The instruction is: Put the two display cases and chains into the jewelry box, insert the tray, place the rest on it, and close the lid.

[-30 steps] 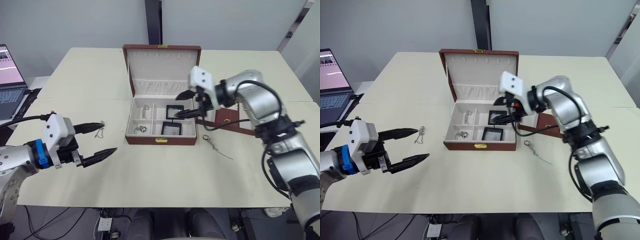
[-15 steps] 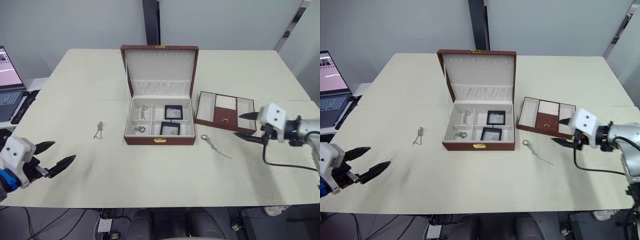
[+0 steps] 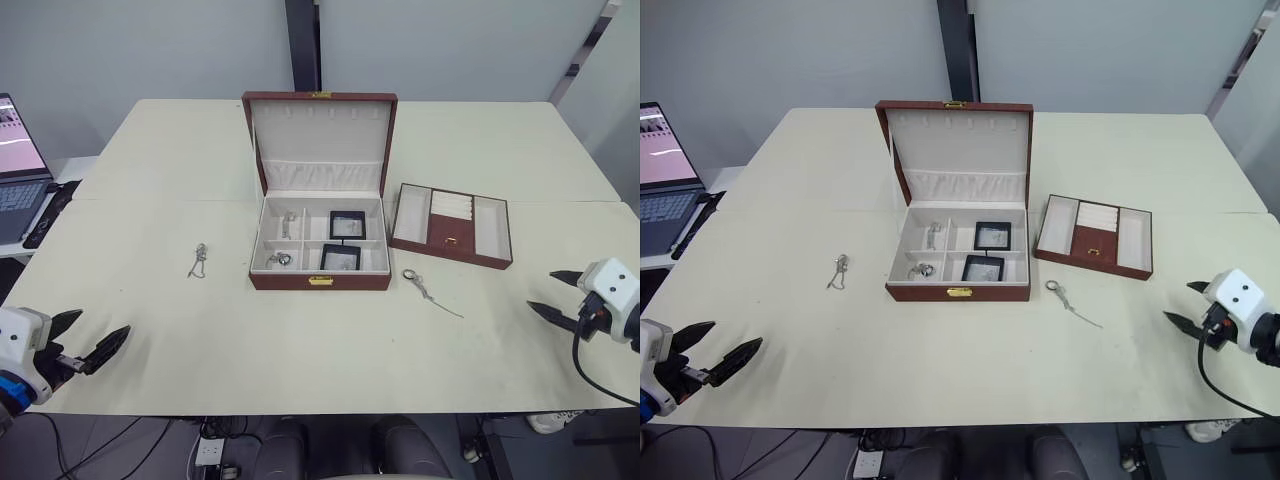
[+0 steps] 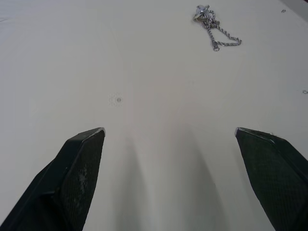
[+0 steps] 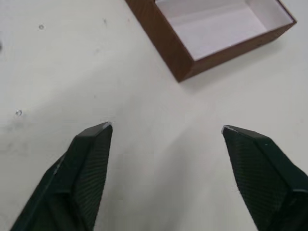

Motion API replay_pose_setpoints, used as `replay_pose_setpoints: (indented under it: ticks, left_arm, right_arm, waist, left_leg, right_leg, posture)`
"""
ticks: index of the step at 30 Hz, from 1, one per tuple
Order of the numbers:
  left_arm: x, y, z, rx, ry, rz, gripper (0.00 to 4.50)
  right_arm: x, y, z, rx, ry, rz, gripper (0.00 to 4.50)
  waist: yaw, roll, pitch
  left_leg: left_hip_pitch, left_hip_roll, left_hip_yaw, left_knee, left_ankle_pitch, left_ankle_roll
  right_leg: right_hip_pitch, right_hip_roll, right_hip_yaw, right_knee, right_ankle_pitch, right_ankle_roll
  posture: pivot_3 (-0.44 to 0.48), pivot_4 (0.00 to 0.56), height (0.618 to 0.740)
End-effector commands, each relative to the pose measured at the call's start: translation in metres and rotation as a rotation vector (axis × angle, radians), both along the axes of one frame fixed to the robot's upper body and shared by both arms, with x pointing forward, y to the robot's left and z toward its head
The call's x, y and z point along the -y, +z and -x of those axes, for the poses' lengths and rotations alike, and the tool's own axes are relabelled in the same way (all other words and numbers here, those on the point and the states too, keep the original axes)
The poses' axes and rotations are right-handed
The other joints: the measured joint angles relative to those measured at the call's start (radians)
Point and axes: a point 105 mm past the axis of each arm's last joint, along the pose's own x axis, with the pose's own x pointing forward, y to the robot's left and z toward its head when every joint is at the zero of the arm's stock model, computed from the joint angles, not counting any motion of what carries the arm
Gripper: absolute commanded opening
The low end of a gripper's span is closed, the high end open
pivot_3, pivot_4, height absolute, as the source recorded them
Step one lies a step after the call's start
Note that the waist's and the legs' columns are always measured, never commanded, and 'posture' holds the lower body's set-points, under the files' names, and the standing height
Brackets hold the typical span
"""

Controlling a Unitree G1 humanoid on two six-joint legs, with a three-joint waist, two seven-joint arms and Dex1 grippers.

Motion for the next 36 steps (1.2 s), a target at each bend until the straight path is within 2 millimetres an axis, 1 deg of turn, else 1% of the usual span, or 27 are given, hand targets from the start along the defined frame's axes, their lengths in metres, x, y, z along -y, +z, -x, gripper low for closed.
replay_pose_setpoints:
  ticks: [1,7,10,15,18,22,23,25,28,29,30,31,34,36]
  left_arm:
    - [-0.006,0.006,0.004,0.030,0.027,-0.004,4.50]
    - [-0.002,0.008,0.005,0.029,-0.002,-0.016,4.50]
    - [0.007,0.013,0.005,0.028,-0.054,-0.017,4.50]
    - [0.028,0.025,0.004,0.033,-0.172,-0.020,4.50]
    - [0.053,0.035,0.002,0.029,-0.300,-0.013,4.50]
    - [0.095,0.051,-0.003,0.051,-0.485,-0.014,4.50]
    - [0.105,0.055,-0.005,0.058,-0.528,-0.009,4.50]
    - [0.132,0.063,-0.005,0.068,-0.651,-0.008,4.50]
    - [0.164,0.074,-0.004,0.085,-0.792,0.007,4.50]
    - [0.175,0.079,-0.002,0.093,-0.837,0.017,4.50]
    - [0.187,0.084,-0.001,0.107,-0.892,0.024,4.50]
    - [0.198,0.090,0.001,0.124,-0.938,0.037,4.50]
    - [0.216,0.101,0.003,0.155,-1.007,0.056,4.50]
    - [0.226,0.109,0.003,0.181,-1.049,0.062,4.50]
  right_arm:
    - [0.003,0.012,-0.001,0.051,-0.001,0.002,4.45]
    - [0.001,0.015,-0.007,0.076,0.019,0.011,4.45]
    - [0.000,0.017,-0.010,0.070,0.033,0.012,4.45]
    - [-0.004,0.024,-0.019,0.063,0.063,0.011,4.45]
    - [-0.013,0.034,-0.030,0.073,0.092,0.004,4.45]
    - [-0.029,0.047,-0.046,0.072,0.157,0.016,4.45]
    - [-0.033,0.049,-0.049,0.065,0.172,0.013,4.45]
    - [-0.042,0.050,-0.054,0.037,0.222,0.016,4.45]
    - [-0.050,0.048,-0.060,-0.005,0.266,0.020,4.45]
    - [-0.052,0.048,-0.063,-0.014,0.274,0.021,4.07]
    - [-0.054,0.047,-0.065,-0.028,0.285,0.031,3.88]
    - [-0.054,0.045,-0.068,-0.042,0.291,0.038,3.57]
    - [-0.054,0.041,-0.075,-0.054,0.291,0.050,3.57]
    - [-0.055,0.033,-0.079,-0.077,0.296,0.068,3.57]
  waist:
    - [0.000,0.000,0.000]
    - [0.000,0.000,0.000]
    - [0.000,0.000,0.000]
    - [0.000,0.000,0.000]
    - [0.000,0.000,0.000]
    - [0.000,0.000,0.000]
    - [0.000,0.000,0.000]
    - [0.000,0.000,0.000]
    - [0.001,0.000,0.000]
    - [0.001,0.000,0.000]
    - [0.001,0.000,0.000]
    - [0.001,0.000,0.000]
    - [0.000,0.000,0.000]
    - [0.000,0.000,0.000]
  left_leg:
    - [0.000,0.000,0.000,0.000,0.000,0.000]
    - [0.000,0.000,0.000,0.000,0.000,0.000]
    - [0.000,0.000,0.000,0.000,0.000,0.000]
    - [0.000,0.000,0.001,0.000,0.000,0.000]
    - [0.000,0.000,0.001,0.000,0.000,0.000]
    - [0.000,0.000,0.001,0.000,0.000,0.000]
    - [0.000,0.000,0.001,0.000,0.000,0.000]
    - [0.000,0.000,0.001,0.000,0.000,0.000]
    - [0.000,0.000,0.001,0.001,0.000,0.000]
    - [0.000,0.000,0.001,0.001,0.000,0.000]
    - [0.000,0.000,0.000,0.001,0.000,0.000]
    - [0.000,0.000,0.000,0.001,0.000,0.000]
    - [0.000,0.000,0.001,0.001,0.000,0.000]
    - [0.000,0.000,0.001,0.001,0.000,0.000]
  right_leg:
    - [0.000,0.000,0.000,0.000,0.000,0.000]
    - [0.000,0.000,0.000,0.000,0.000,0.000]
    - [0.000,0.000,0.000,0.000,0.000,0.000]
    - [0.000,0.000,0.000,0.000,0.000,0.000]
    - [0.000,0.000,0.000,0.000,0.000,0.000]
    - [0.000,0.000,0.000,0.000,0.000,0.000]
    - [0.000,0.000,0.000,0.000,0.000,0.000]
    - [0.000,0.000,0.000,0.000,0.000,0.000]
    - [0.000,0.000,0.000,0.000,0.000,0.000]
    - [0.000,0.000,0.000,0.000,0.000,0.000]
    - [0.000,0.000,0.000,0.000,0.000,0.000]
    - [0.000,0.000,0.000,0.000,0.000,0.000]
    - [0.000,0.000,0.000,0.000,0.000,0.000]
    - [0.000,0.000,0.000,0.000,0.000,0.000]
  posture:
    - [0.000,0.150,0.740]
    - [0.000,0.150,0.740]
    - [0.000,0.150,0.740]
    - [0.000,0.150,0.740]
    - [0.000,0.150,0.740]
    - [0.000,0.150,0.740]
    - [0.000,0.150,0.740]
    - [0.000,0.150,0.740]
    - [0.000,0.150,0.740]
    - [0.000,0.150,0.740]
    - [0.000,0.150,0.740]
    - [0.000,0.150,0.740]
    - [0.000,0.150,0.740]
    - [0.000,0.150,0.740]
